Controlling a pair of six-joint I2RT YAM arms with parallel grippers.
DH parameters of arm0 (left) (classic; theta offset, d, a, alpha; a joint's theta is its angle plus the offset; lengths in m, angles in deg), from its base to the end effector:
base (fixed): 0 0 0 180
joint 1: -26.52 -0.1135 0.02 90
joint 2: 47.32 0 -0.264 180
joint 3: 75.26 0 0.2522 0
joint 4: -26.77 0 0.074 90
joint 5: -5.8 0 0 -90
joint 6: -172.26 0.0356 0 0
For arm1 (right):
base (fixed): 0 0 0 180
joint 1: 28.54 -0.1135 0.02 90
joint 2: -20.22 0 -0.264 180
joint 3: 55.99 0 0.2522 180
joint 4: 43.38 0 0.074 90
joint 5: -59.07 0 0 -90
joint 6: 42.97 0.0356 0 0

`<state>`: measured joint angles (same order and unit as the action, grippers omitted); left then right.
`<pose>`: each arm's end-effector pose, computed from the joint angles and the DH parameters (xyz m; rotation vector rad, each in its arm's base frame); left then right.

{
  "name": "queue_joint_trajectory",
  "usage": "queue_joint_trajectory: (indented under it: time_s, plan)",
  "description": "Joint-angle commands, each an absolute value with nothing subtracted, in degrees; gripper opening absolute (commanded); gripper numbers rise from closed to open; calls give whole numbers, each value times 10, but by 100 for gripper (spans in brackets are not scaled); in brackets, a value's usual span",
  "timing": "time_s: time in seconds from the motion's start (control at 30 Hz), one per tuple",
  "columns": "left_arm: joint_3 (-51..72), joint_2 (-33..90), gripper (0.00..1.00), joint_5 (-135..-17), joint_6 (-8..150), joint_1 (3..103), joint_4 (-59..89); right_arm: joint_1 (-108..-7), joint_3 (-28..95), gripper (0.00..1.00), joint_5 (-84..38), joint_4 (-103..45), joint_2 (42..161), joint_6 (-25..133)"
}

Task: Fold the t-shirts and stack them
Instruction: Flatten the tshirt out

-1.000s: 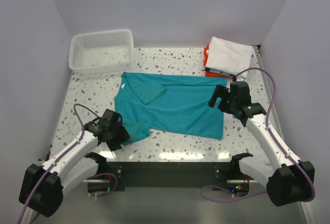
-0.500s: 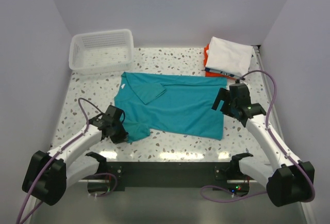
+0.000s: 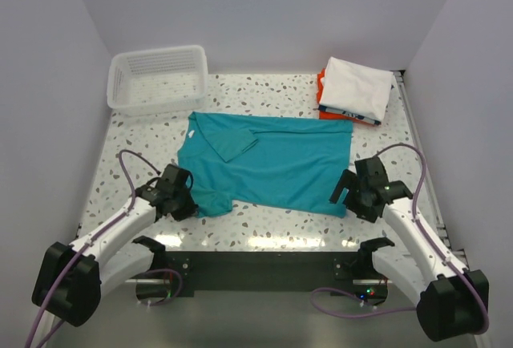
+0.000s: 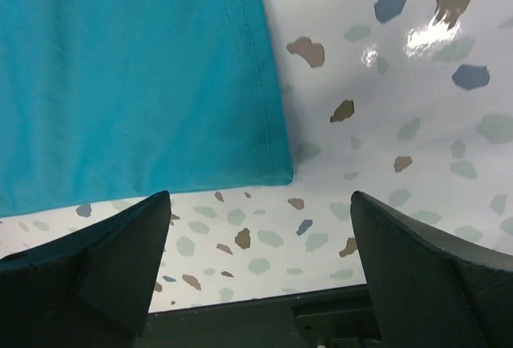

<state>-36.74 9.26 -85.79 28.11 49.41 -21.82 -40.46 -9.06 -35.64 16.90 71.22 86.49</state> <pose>0.1458 -0.0605 0.1551 -0.7586 2.6820 -0.3284 0.1501 0.0287 0.2021 0.6668 2.6148 0.1663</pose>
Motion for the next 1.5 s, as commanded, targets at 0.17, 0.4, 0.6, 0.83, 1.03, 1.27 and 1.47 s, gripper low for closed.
queue_joint_trajectory:
  time_s: [0.17,0.4,0.6,0.83,1.03,1.27,1.47]
  plan:
    - [-359,78,0,-883,299,495,-203,-404,-129,73,-300,149,738,904]
    - [-361,63,0,-883,301,495,-204,-403,-137,54,-316,107,778,907]
    - [-361,64,0,-882,303,496,-202,-404,-146,46,-334,74,799,904]
    - [-360,65,0,-884,302,495,-203,-403,-154,43,-349,48,832,899]
    - [-358,65,0,-884,301,495,-205,-404,-173,29,-339,35,834,902]
    - [-344,62,0,-896,301,495,-213,-403,-160,4,-338,38,818,888]
    - [-246,50,0,-939,299,495,-234,-403,-47,0,-358,101,750,847]
